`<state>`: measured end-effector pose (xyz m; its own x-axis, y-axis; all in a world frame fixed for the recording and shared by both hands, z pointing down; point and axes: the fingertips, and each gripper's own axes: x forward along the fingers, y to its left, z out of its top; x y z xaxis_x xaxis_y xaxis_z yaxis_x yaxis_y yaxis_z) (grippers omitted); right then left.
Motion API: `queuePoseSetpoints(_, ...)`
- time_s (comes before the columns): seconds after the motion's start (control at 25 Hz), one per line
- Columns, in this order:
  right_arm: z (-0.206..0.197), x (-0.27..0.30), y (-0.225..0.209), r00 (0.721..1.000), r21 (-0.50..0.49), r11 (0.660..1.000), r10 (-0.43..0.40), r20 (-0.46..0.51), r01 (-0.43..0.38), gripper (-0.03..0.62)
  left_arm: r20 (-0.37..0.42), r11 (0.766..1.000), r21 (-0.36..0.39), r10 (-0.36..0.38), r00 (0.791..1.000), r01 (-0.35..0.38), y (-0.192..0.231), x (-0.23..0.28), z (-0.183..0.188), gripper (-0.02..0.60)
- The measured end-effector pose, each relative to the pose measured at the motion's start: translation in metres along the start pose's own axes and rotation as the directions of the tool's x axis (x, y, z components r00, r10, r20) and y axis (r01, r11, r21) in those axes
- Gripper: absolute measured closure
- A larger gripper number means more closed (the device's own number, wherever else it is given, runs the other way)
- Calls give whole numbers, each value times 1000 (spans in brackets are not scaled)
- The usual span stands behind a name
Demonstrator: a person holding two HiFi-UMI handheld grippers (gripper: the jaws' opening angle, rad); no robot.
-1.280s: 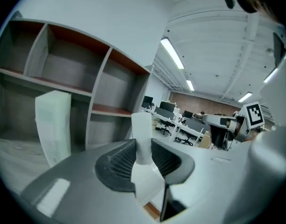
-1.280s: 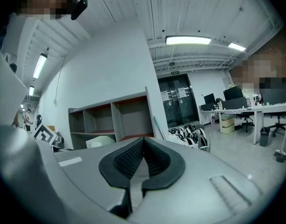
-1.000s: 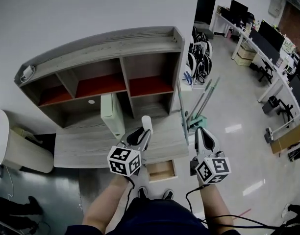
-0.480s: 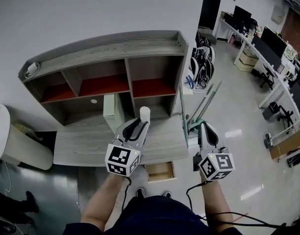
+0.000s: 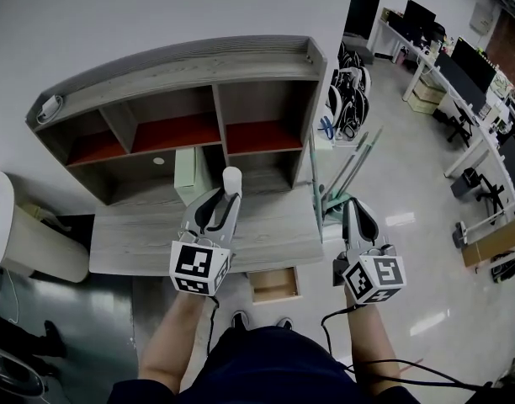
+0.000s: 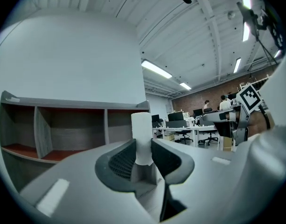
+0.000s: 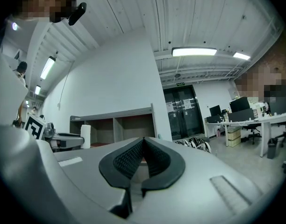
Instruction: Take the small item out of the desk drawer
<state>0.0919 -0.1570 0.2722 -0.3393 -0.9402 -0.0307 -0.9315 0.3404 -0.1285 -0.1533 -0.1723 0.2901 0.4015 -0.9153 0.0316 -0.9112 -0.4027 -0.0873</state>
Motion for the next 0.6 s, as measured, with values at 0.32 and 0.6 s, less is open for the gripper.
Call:
queuePoseSetpoints(0.32,-1,-1,1,1000,-5,1000,-3,6,3,588,-5,1000,1,3,1000,-3,1,0,-7,474)
queuePoseSetpoints(0.6,-4,0,13,1000,-45,999,24,14,-23,588,-30,1000,-4,1,1000,-1,3,-2,-20,474)
